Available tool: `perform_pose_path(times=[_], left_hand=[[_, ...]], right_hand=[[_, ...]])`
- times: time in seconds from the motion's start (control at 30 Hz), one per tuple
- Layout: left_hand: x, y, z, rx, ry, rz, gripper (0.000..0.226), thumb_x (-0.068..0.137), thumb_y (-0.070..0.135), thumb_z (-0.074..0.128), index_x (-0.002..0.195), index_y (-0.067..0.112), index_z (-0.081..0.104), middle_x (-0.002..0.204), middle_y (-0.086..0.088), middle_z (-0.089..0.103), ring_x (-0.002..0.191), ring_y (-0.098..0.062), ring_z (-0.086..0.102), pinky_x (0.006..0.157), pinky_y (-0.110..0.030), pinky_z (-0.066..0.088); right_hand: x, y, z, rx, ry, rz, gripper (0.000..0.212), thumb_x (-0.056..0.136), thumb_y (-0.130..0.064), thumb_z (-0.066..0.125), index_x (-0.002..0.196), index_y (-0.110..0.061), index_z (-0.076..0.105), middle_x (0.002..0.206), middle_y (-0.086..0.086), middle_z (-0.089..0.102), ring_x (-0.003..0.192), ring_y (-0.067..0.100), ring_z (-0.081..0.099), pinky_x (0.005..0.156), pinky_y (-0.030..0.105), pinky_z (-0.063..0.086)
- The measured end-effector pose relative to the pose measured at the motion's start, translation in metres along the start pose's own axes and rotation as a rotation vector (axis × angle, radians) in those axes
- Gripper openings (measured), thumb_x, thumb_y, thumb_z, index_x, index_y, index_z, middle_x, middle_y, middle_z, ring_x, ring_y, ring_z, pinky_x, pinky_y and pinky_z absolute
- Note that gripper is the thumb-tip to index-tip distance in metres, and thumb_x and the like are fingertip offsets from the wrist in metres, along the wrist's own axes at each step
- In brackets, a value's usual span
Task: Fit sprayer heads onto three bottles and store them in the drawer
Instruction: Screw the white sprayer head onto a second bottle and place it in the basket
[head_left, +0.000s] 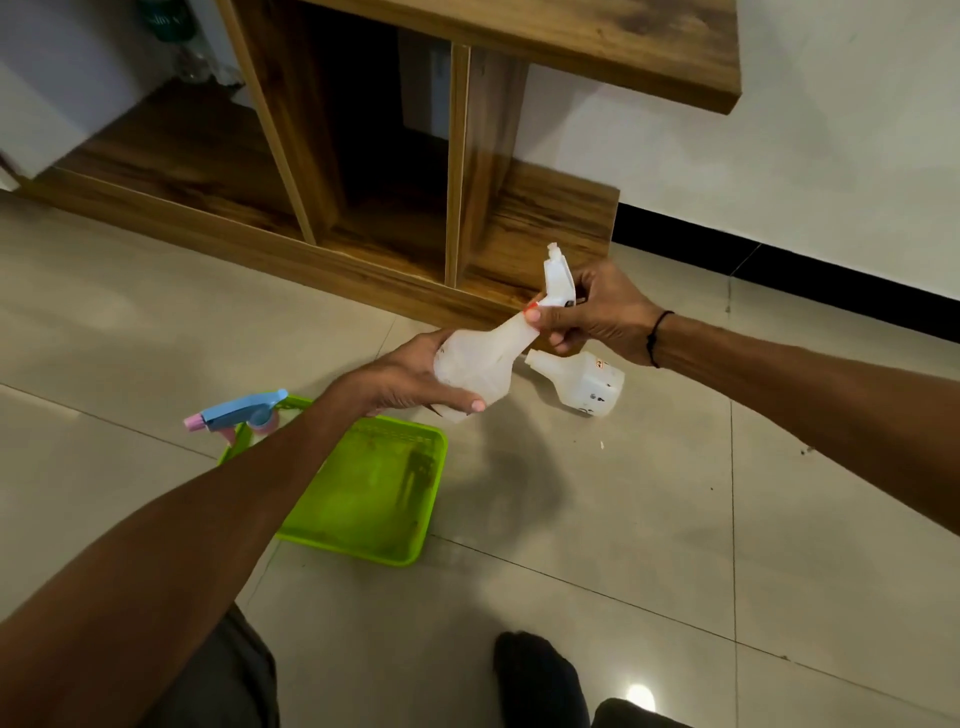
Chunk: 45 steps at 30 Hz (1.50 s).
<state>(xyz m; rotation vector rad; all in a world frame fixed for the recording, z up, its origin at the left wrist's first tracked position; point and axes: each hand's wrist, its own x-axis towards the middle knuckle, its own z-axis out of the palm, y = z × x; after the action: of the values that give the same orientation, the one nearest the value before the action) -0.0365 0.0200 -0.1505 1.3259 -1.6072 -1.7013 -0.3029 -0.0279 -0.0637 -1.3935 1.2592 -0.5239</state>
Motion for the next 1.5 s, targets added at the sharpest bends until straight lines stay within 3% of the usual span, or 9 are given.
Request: perform_pose_path(times=[0.17,0.37,0.43,0.67,0.83,1.03,1.2,1.4,1.5], left_hand=[[-0.003,-0.015,0.017,0.282,0.157,0.047,0.091,0.059,0.032,0.104,0.134,0.03,0.052,0.123,0.009,0.062,0.109,-0.008,0.063,0.077,-0.015,0.051],[-0.016,-0.023,0.025,0.487,0.3,0.034,0.103,0.051,0.063,0.096,0.138,0.032,0.049,0.13,0.009,0.06,0.115,-0.018,0.06,0.087,-0.035,0.058],[-0.028,-0.024,0.022,0.532,0.393,-0.003,0.106,0.046,0.071,0.092,0.137,0.035,0.051,0.126,0.012,0.064,0.11,-0.015,0.061,0.089,-0.034,0.056],[-0.088,-0.06,0.028,0.277,0.677,-0.092,0.104,0.049,0.054,0.103,0.137,0.027,0.054,0.12,0.013,0.065,0.109,-0.013,0.065,0.083,-0.026,0.053],[-0.113,-0.078,0.025,0.238,0.841,-0.234,0.108,0.049,0.064,0.099,0.138,0.02,0.058,0.126,0.005,0.072,0.113,-0.016,0.068,0.086,-0.027,0.053],[-0.119,-0.082,0.02,0.291,0.786,-0.375,0.095,0.057,0.065,0.095,0.132,0.018,0.063,0.124,-0.002,0.074,0.119,-0.025,0.069,0.083,-0.028,0.05],[-0.119,-0.085,0.023,0.267,0.765,-0.44,0.103,0.062,0.057,0.095,0.143,0.016,0.046,0.131,-0.005,0.068,0.125,-0.033,0.065,0.09,-0.041,0.058],[-0.115,-0.097,0.027,0.292,0.776,-0.514,0.107,0.063,0.054,0.095,0.144,0.014,0.038,0.128,-0.007,0.07,0.122,-0.038,0.068,0.084,-0.041,0.057],[-0.113,-0.102,0.028,0.297,0.81,-0.491,0.105,0.064,0.049,0.096,0.141,0.013,0.036,0.124,-0.007,0.071,0.116,-0.04,0.07,0.079,-0.039,0.053]], right_hand=[[0.0,0.023,0.015,-0.056,0.079,0.032,0.043,0.083,-0.017,0.086,0.111,0.013,0.07,0.096,0.025,0.077,0.054,0.012,0.067,0.051,0.023,0.058],[0.007,0.017,0.03,-0.111,0.039,-0.051,0.038,0.083,-0.02,0.086,0.106,0.007,0.073,0.088,0.018,0.079,0.055,0.013,0.072,0.053,0.023,0.06],[0.01,0.01,0.04,-0.122,-0.006,-0.111,0.036,0.082,-0.02,0.086,0.104,0.006,0.075,0.08,0.011,0.08,0.06,0.016,0.076,0.056,0.024,0.063],[0.022,-0.006,0.102,-0.243,-0.193,-0.292,0.049,0.073,-0.04,0.087,0.101,-0.002,0.076,0.085,0.011,0.081,0.069,0.026,0.08,0.063,0.038,0.067],[0.034,-0.023,0.141,-0.346,-0.268,-0.387,0.035,0.081,-0.027,0.089,0.098,0.0,0.075,0.082,0.011,0.081,0.064,0.019,0.079,0.061,0.035,0.067],[0.034,-0.036,0.169,-0.487,-0.335,-0.483,0.029,0.082,-0.023,0.088,0.094,0.001,0.075,0.07,-0.011,0.077,0.057,0.006,0.076,0.059,0.032,0.066],[0.034,-0.032,0.18,-0.645,-0.351,-0.586,0.032,0.084,-0.032,0.086,0.086,-0.004,0.071,0.08,0.005,0.075,0.058,0.011,0.075,0.059,0.033,0.062],[0.037,-0.012,0.201,-0.822,-0.332,-0.74,0.038,0.082,-0.038,0.086,0.075,-0.019,0.054,0.076,-0.003,0.054,0.069,0.02,0.052,0.062,0.031,0.036],[0.038,0.003,0.212,-0.867,-0.338,-0.777,0.038,0.084,-0.037,0.085,0.08,-0.022,0.05,0.081,-0.005,0.05,0.07,0.02,0.048,0.064,0.032,0.035]])
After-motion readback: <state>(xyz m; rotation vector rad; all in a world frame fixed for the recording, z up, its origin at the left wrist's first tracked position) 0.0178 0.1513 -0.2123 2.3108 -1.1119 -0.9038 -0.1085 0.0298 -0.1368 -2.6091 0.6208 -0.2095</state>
